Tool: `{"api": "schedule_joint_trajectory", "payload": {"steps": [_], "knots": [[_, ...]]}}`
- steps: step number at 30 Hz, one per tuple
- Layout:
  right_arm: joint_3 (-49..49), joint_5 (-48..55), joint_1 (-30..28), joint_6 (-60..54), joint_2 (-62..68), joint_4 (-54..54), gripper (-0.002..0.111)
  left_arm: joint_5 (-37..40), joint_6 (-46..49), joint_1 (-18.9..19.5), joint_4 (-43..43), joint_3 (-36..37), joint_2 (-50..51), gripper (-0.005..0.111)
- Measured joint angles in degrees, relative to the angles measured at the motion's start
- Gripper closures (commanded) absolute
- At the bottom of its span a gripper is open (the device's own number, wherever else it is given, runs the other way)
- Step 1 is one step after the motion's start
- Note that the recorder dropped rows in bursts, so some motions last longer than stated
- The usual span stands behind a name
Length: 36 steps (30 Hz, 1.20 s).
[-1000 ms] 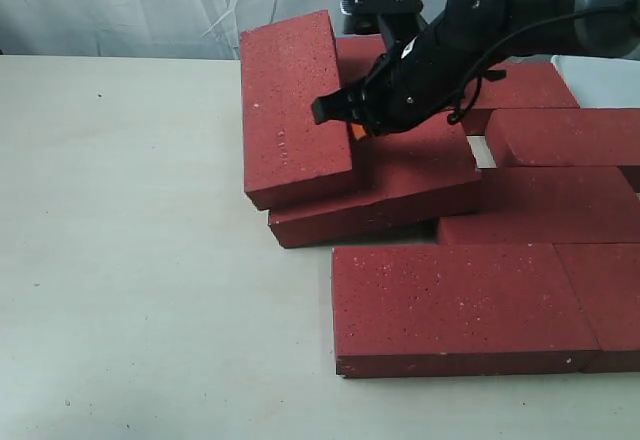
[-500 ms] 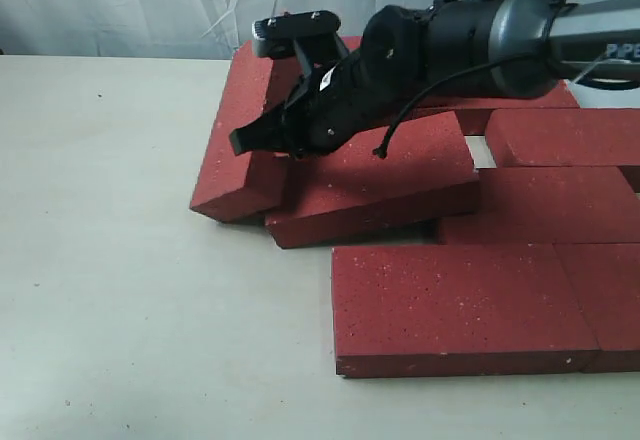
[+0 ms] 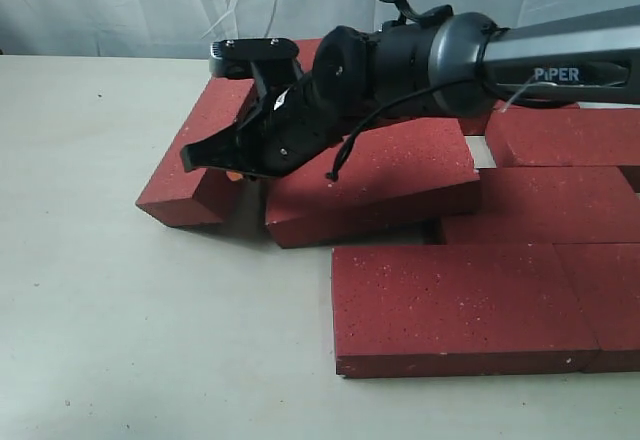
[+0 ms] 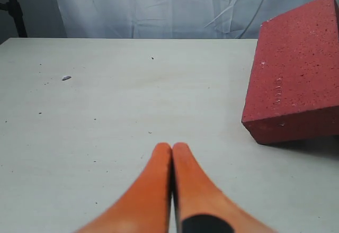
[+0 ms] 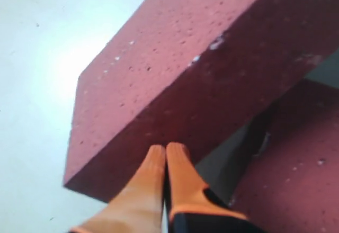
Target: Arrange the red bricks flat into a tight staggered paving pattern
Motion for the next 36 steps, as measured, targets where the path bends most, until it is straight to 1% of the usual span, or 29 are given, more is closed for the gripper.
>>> {"api": "schedule_joint_trajectory", "payload": {"steps": [3,9,11,16,19,24,28,31,36], "knots": [[-2.2,4.9,0.4,0.0,0.0,-0.3,0.109,0.0,0.0,0.0,0.0,0.0,0.0,0.107],[-8.8,12.5,-1.0,0.8,0.0,-6.8,0.109,0.0,0.0,0.0,0.0,0.0,0.0,0.107],[-10.1,13.5,-2.1,2.7,0.0,-9.8,0.109,0.0,0.0,0.0,0.0,0.0,0.0,0.107],[-10.8,14.1,-5.2,11.8,0.0,-21.3,0.109,0.0,0.0,0.0,0.0,0.0,0.0,0.107],[-10.8,13.7,-6.8,16.2,0.3,-24.6,0.109,0.0,0.0,0.0,0.0,0.0,0.0,0.107],[-11.0,11.9,-7.1,17.6,3.2,-25.2,0.109,0.0,0.0,0.0,0.0,0.0,0.0,0.107],[-11.0,9.8,-6.1,18.0,7.1,-21.3,0.109,0.0,0.0,0.0,0.0,0.0,0.0,0.107],[-11.0,6.6,-4.7,18.0,9.1,-18.7,0.109,0.0,0.0,0.0,0.0,0.0,0.0,0.107],[-11.0,0.2,-0.6,18.0,9.8,-17.5,0.109,0.0,0.0,0.0,0.0,0.0,0.0,0.107]]}}
